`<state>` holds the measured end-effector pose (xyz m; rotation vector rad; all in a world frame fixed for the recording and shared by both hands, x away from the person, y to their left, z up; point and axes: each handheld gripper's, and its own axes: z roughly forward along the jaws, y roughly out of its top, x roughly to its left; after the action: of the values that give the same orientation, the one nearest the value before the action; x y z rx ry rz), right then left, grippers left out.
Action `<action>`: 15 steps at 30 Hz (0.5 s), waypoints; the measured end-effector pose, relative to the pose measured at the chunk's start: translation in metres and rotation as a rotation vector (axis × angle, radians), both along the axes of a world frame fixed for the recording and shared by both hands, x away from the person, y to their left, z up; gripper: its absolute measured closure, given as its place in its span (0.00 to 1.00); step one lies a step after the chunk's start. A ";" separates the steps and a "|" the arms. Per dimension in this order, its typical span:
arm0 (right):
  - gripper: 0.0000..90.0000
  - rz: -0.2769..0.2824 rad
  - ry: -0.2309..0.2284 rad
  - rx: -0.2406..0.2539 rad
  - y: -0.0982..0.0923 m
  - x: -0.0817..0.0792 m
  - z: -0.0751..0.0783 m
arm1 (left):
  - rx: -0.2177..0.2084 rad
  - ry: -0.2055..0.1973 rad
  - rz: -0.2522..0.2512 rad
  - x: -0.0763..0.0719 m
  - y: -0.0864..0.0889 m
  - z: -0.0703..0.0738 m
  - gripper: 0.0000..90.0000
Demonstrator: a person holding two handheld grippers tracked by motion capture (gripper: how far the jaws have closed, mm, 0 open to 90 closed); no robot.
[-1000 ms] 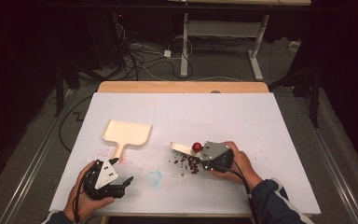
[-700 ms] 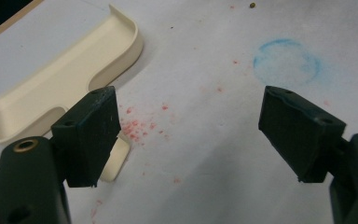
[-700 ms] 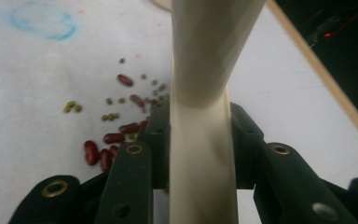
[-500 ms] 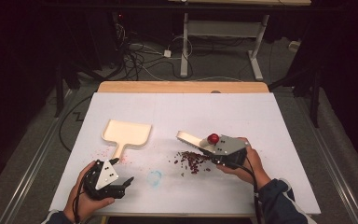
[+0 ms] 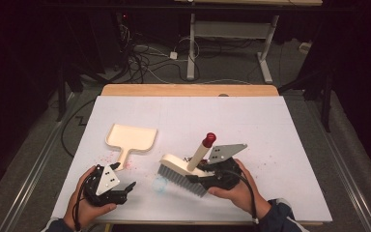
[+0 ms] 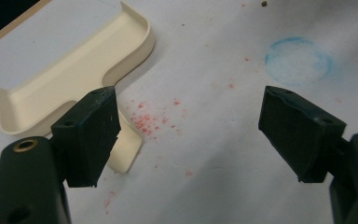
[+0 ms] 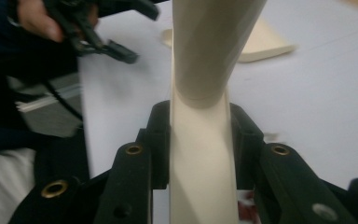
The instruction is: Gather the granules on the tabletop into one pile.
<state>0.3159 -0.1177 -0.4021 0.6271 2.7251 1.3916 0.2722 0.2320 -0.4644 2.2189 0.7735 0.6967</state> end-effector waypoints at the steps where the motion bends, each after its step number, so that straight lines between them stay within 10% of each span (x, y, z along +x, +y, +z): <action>1: 0.75 -0.013 0.026 0.003 0.005 0.000 -0.005 | 0.000 0.000 0.000 0.000 0.000 0.000 0.22; 15: 0.75 -0.313 0.074 -0.013 0.003 0.031 -0.039 | 0.025 0.021 -0.026 0.001 -0.004 -0.004 0.22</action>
<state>0.3465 -0.1144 -0.4413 1.0692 2.5404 1.2969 0.2728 0.2280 -0.4680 2.2579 0.7482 0.6751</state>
